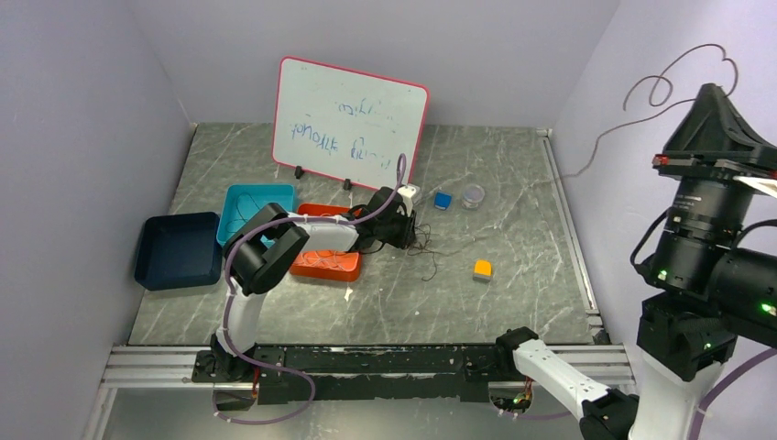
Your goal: Untangle the cables
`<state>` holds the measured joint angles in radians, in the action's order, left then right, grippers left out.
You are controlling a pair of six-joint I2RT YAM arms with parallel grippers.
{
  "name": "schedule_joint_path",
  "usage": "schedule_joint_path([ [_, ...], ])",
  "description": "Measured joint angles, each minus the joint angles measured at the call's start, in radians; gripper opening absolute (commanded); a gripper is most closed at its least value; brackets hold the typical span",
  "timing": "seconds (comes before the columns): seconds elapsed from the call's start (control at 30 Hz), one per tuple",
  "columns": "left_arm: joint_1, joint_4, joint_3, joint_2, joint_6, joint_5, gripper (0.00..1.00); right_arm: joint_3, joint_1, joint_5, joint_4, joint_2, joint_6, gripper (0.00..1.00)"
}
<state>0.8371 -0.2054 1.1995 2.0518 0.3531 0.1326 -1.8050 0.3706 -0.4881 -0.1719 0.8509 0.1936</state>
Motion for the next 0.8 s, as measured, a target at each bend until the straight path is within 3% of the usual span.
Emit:
schedule_joint_path([
  [0.13, 0.000, 0.000, 0.000, 0.005, 0.002, -0.016, 0.08, -0.023, 0.000, -0.013, 0.032, -0.002, 0.029, 0.00],
  [0.4, 0.002, 0.000, 0.002, 0.006, 0.006, -0.043, 0.07, -0.009, 0.000, -0.050, 0.060, -0.002, 0.063, 0.00],
  [0.8, -0.012, 0.043, 0.013, -0.019, -0.002, -0.076, 0.39, 0.115, 0.000, -0.084, 0.024, 0.015, 0.056, 0.00],
])
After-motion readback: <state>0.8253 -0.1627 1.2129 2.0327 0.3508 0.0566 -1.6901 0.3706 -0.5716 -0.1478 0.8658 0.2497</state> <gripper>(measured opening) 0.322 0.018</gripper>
